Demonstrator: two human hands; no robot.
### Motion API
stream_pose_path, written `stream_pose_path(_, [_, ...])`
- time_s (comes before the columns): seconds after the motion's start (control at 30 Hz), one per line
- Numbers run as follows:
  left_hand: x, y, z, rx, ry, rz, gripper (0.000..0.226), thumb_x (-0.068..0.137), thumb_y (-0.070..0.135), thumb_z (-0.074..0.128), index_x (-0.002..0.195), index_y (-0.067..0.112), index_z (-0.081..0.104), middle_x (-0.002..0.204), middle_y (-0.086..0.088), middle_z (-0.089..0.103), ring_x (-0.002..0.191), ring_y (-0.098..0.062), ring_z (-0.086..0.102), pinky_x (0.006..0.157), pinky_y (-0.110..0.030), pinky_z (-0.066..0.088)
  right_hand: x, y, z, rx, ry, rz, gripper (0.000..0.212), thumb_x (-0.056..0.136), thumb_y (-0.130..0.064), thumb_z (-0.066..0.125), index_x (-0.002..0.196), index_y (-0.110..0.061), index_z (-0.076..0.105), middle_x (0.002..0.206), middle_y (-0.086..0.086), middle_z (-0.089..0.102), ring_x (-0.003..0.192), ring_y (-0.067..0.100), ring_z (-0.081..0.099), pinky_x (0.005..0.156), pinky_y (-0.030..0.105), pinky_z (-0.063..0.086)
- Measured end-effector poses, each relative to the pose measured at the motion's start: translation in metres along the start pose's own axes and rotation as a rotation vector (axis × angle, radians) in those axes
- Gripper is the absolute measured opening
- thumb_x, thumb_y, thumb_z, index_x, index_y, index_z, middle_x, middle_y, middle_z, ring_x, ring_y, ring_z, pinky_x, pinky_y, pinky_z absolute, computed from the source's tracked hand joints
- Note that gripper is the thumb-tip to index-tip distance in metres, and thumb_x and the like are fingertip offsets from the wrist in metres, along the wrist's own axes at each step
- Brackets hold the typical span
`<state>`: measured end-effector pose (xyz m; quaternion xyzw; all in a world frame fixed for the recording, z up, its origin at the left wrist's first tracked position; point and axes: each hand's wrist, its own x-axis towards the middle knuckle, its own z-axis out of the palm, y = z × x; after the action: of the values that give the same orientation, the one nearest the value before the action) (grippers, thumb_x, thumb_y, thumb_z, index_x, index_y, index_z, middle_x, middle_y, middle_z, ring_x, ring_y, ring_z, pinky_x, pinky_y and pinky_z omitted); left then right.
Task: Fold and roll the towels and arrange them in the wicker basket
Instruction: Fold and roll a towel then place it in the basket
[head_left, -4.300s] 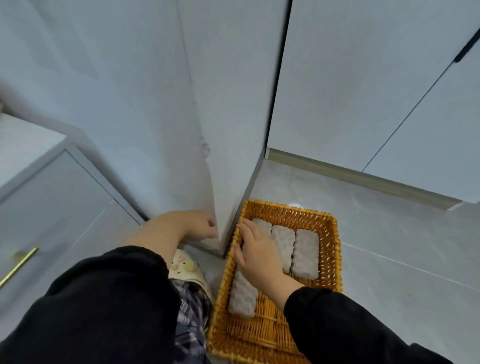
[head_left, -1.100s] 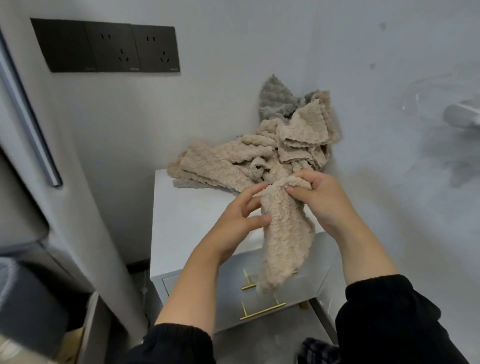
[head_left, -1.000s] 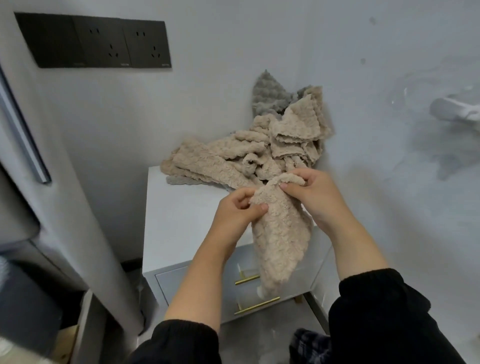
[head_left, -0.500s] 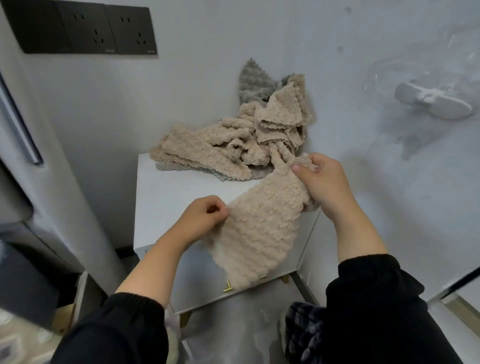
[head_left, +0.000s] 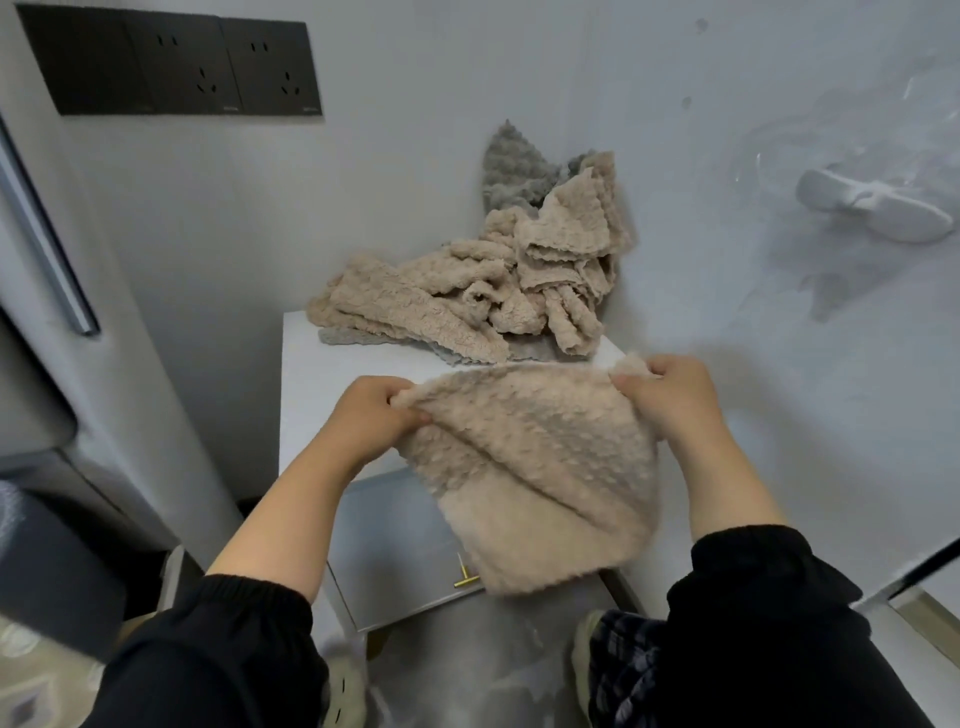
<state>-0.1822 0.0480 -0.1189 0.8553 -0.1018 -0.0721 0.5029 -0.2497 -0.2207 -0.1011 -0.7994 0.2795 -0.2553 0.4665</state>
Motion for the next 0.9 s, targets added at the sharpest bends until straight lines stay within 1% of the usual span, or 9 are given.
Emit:
stream_pose_path(0.1, [0.007,-0.005,-0.006,-0.154,0.174,-0.029,0.013,0.080,0.007,0.071,0.068,0.005,0.066,0.064,-0.005,0.058,0.063,-0.020,0.052,0.063,-0.031,0.044,0.004,0.001,0.001,-0.052,0.155,-0.047,0.034,0.084,-0.015,0.061,0.057,-0.015,0.041,0.055,-0.003,0.038,0.051,0.014,0.035,0.047,0.029,0.026])
stream_pose_path(0.17, [0.011,-0.009,-0.010,-0.167,0.191,-0.054,0.017,0.080,0.009,0.072,0.066,0.003,0.064,0.060,-0.005,0.057,0.060,-0.020,0.051,0.062,-0.031,0.043,0.006,0.001,0.005,-0.158,0.119,-0.098,0.028,0.082,-0.015,0.062,0.059,-0.006,0.048,0.056,0.004,0.041,0.053,0.020,0.037,0.049,0.032,0.026])
stream_pose_path(0.27, [0.015,-0.013,-0.017,0.055,0.262,-0.059,0.010,0.082,0.009,0.069,0.072,0.007,0.069,0.065,-0.006,0.063,0.065,-0.020,0.056,0.061,-0.029,0.043,0.003,0.005,0.014,-0.264,0.102,-0.140,0.021,0.081,-0.014,0.065,0.068,0.003,0.060,0.059,0.011,0.050,0.063,0.032,0.047,0.054,0.031,0.028])
stream_pose_path(0.37, [0.022,-0.018,-0.023,0.345,0.324,-0.049,0.016,0.085,0.011,0.063,0.072,0.015,0.071,0.068,-0.004,0.064,0.071,-0.022,0.056,0.054,-0.026,0.040,0.005,0.009,0.019,-0.286,0.049,-0.086,0.023,0.080,-0.020,0.070,0.063,-0.007,0.061,0.057,0.006,0.047,0.061,0.027,0.047,0.052,0.028,0.027])
stream_pose_path(0.47, [0.029,-0.024,-0.027,0.376,0.270,-0.155,0.029,0.086,0.012,0.057,0.057,0.013,0.056,0.054,-0.005,0.053,0.056,-0.025,0.051,0.052,-0.024,0.034,0.012,0.011,0.028,-0.224,-0.098,0.003,0.024,0.077,-0.013,0.065,0.059,0.000,0.055,0.058,0.012,0.039,0.054,0.021,0.036,0.055,0.028,0.027])
stream_pose_path(0.63, [0.032,-0.017,-0.032,-0.322,0.222,-0.230,0.016,0.091,0.000,0.054,0.079,0.002,0.065,0.060,-0.010,0.068,0.049,-0.016,0.066,0.051,-0.025,0.054,0.016,-0.002,0.034,0.229,-0.177,0.187,0.022,0.090,-0.005,0.052,0.068,-0.006,0.056,0.052,0.010,0.061,0.034,0.015,0.051,0.051,0.026,0.050])
stream_pose_path(0.73, [0.041,-0.017,-0.038,-0.445,0.358,-0.097,0.016,0.088,0.001,0.059,0.088,0.009,0.073,0.083,-0.009,0.073,0.074,-0.015,0.071,0.077,-0.029,0.058,0.020,-0.015,0.042,0.385,-0.202,0.118,0.014,0.091,-0.006,0.056,0.079,-0.007,0.063,0.074,0.012,0.070,0.053,0.012,0.066,0.062,0.022,0.054])
stream_pose_path(0.8, [0.044,-0.014,-0.043,-0.539,0.373,-0.020,0.023,0.087,0.003,0.060,0.091,0.020,0.074,0.100,-0.005,0.072,0.098,-0.019,0.066,0.093,-0.033,0.052,0.019,-0.025,0.046,0.369,-0.146,-0.049,0.014,0.090,-0.009,0.059,0.082,-0.016,0.069,0.085,-0.001,0.071,0.073,0.005,0.066,0.071,0.017,0.049])
stream_pose_path(0.9, [0.046,-0.006,-0.048,-0.688,0.323,0.079,0.027,0.093,0.006,0.055,0.096,0.027,0.072,0.114,-0.002,0.067,0.106,-0.016,0.061,0.097,-0.030,0.046,0.015,-0.039,0.050,0.445,-0.134,-0.245,0.018,0.093,-0.014,0.057,0.089,-0.024,0.071,0.095,-0.013,0.070,0.094,-0.003,0.061,0.079,0.010,0.046])
